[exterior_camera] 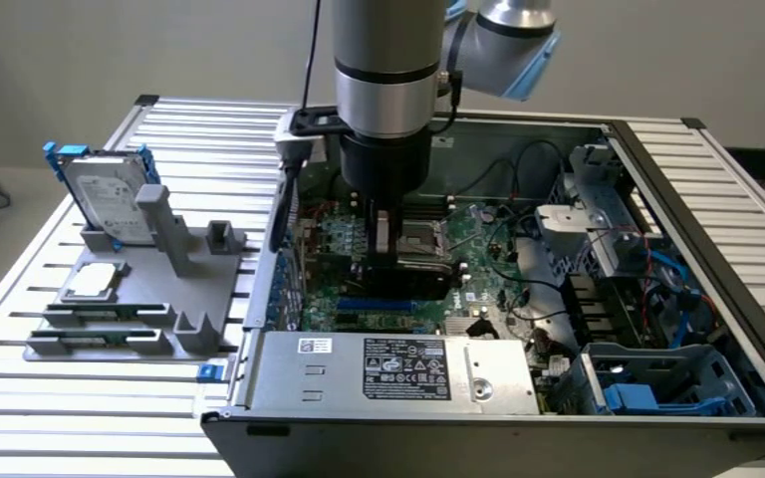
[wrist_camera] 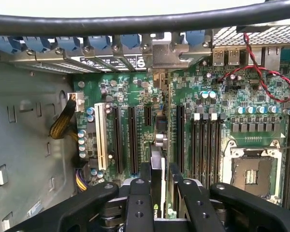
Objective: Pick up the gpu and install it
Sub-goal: 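Insert the gpu into the slot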
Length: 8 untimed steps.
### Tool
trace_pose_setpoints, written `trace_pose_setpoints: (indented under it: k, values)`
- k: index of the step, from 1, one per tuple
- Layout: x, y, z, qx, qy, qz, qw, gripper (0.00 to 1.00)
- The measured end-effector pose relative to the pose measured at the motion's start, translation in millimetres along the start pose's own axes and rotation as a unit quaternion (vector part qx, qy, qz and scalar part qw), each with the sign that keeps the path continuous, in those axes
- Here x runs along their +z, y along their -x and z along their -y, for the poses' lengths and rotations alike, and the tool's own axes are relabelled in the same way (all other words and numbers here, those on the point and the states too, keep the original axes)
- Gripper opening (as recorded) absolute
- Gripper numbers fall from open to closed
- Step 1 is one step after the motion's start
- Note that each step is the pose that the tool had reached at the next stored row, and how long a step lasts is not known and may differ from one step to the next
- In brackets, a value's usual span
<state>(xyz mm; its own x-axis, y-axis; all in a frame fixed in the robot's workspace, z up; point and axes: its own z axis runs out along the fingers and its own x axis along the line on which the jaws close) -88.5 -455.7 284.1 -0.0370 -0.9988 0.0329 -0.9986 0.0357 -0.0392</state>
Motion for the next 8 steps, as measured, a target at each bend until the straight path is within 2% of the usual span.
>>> trace_pose_setpoints:
  k: [3, 5, 8]
  values:
    - [2.0, 0.1, -0.2, 0.000, 0.0012, 0.0017, 1.0000, 0.26]
    - [2.1, 0.0, -0.2, 0.000, 0.0030, 0.0015, 1.0000, 0.26]
    - [2.2, 0.1, -0.2, 0.000, 0.0030, 0.0017, 1.0000, 0.26]
